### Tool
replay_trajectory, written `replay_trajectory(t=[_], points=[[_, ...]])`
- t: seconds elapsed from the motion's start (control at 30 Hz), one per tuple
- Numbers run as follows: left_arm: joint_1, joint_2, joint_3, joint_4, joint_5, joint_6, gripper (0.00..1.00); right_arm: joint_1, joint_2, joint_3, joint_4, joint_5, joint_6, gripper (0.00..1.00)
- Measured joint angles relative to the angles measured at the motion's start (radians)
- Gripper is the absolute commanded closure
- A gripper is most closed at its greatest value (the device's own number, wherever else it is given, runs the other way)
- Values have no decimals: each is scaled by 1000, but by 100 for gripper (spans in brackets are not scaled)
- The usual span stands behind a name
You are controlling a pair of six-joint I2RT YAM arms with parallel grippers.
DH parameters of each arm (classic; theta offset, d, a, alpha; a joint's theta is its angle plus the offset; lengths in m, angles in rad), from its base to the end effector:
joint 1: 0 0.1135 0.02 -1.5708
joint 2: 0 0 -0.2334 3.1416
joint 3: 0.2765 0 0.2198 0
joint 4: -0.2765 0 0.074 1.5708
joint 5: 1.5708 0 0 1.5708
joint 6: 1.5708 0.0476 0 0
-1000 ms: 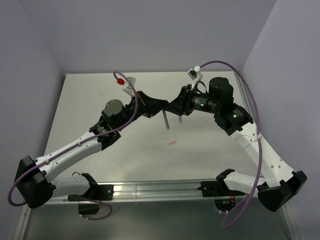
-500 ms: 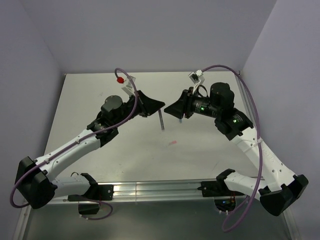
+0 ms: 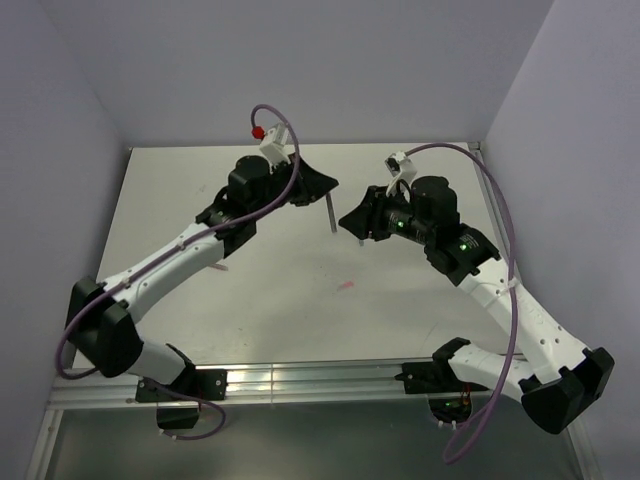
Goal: Insert the pens into the pen caps
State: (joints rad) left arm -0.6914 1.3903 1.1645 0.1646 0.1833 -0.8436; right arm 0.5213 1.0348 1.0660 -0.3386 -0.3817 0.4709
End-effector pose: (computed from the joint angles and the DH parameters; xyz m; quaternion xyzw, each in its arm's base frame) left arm 0.2396 -0.2096 0.3469 0.0074 0.7280 -0.5217 0.4447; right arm 0.1845 0.1264 0.3450 -0.1319 0.7893 0.4106 0.4370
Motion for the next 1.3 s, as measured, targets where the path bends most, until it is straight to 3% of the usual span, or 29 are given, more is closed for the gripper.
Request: replay_trajectory(t=[0.3, 0.53, 0.9, 1.3], points=[[34, 404, 254, -196, -142, 60, 100, 0, -80, 0, -124, 320, 10, 50], [28, 688, 409, -329, -286, 71, 100, 0, -140, 0, -171, 435, 11, 50], [-72, 706, 362, -231, -566, 107, 99, 0, -202, -32, -183, 476, 10, 49], [-101, 806, 460, -245, -672, 129, 77, 0, -215, -59, -187, 476, 6, 49]])
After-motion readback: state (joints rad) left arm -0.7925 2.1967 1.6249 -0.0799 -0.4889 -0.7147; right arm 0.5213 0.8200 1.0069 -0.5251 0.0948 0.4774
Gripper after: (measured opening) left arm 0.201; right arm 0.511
